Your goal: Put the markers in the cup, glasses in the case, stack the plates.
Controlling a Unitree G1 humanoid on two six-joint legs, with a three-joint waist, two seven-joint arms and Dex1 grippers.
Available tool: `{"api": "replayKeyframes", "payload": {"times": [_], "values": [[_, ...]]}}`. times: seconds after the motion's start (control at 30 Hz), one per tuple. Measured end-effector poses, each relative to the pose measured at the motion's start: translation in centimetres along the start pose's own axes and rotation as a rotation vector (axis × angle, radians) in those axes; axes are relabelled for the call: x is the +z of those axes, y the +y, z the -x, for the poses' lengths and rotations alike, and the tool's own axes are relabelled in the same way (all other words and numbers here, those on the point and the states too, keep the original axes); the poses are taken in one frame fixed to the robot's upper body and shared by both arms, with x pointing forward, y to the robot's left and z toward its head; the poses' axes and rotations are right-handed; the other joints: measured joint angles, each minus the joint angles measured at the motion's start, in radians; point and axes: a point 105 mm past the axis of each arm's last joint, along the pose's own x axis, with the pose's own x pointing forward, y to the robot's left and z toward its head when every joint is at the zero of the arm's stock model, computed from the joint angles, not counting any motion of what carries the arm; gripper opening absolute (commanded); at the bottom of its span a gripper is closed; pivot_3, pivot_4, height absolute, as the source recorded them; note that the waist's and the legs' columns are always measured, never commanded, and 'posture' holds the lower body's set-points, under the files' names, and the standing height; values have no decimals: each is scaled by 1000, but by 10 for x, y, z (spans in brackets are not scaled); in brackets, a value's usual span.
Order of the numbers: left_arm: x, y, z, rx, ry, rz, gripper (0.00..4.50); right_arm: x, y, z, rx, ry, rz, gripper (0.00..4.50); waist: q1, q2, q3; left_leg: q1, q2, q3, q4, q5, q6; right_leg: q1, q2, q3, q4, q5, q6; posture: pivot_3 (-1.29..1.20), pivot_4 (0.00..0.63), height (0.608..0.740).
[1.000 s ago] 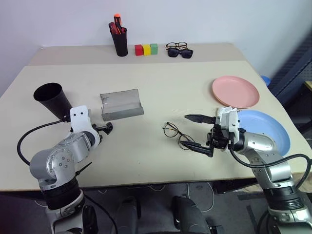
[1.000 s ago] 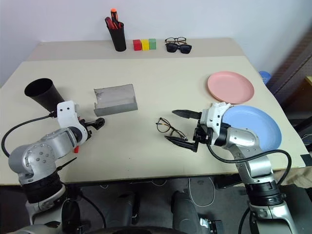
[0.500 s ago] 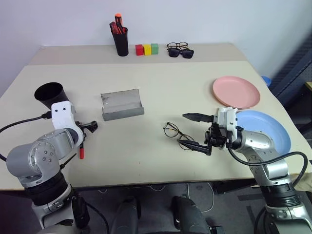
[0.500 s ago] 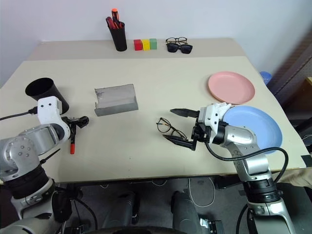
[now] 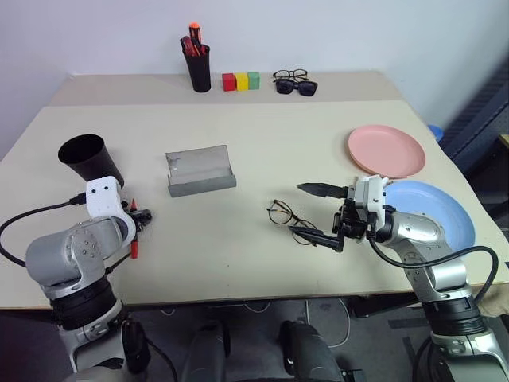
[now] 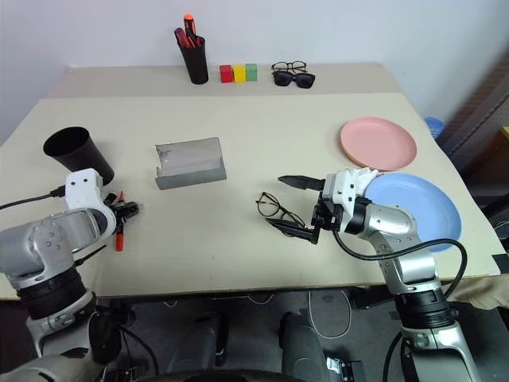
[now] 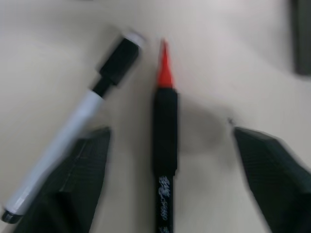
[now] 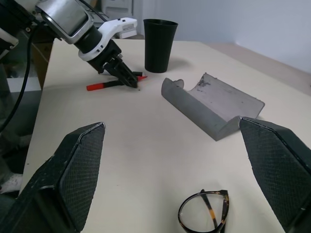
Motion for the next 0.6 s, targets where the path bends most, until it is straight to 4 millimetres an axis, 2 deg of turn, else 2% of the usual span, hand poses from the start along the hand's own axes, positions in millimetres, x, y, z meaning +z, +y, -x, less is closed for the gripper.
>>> {"api": "replayKeyframes", "payload": {"times": [0.13,0.27,0.37,0.43,0.5,0.6], "values": [[0,4,-4,29,-7,9,42,0,-1,0,-7,1,1,4500,1,0,0,3,0,0,0,0,0,3,0,0,1,0,0,0,150,740],[0,-5,-2,-28,-13,5,42,-1,-2,0,-12,0,-2,4500,0,0,0,3,0,0,0,0,0,3,0,0,0,0,0,0,150,740],[-4,-27,8,-175,-34,-13,42,-2,-5,-2,-18,-1,-7,4500,-3,-2,1,2,0,0,0,0,0,3,0,0,-1,0,0,0,150,740],[3,-44,24,-279,-129,-92,42,-3,-8,-4,-19,-5,-4,4500,-4,-5,3,1,0,0,-1,0,0,1,0,0,-1,0,0,0,150,740],[26,-58,44,-352,-309,-169,42,-4,-11,-5,-24,-5,-1,4500,-5,-5,3,0,0,0,-1,0,-1,0,0,0,0,0,0,0,150,740],[92,-67,91,-341,-817,-227,42,-4,-16,-13,-15,-19,1,4500,-4,-5,3,1,0,0,-1,1,-1,0,0,0,0,0,-1,0,150,740]]}}
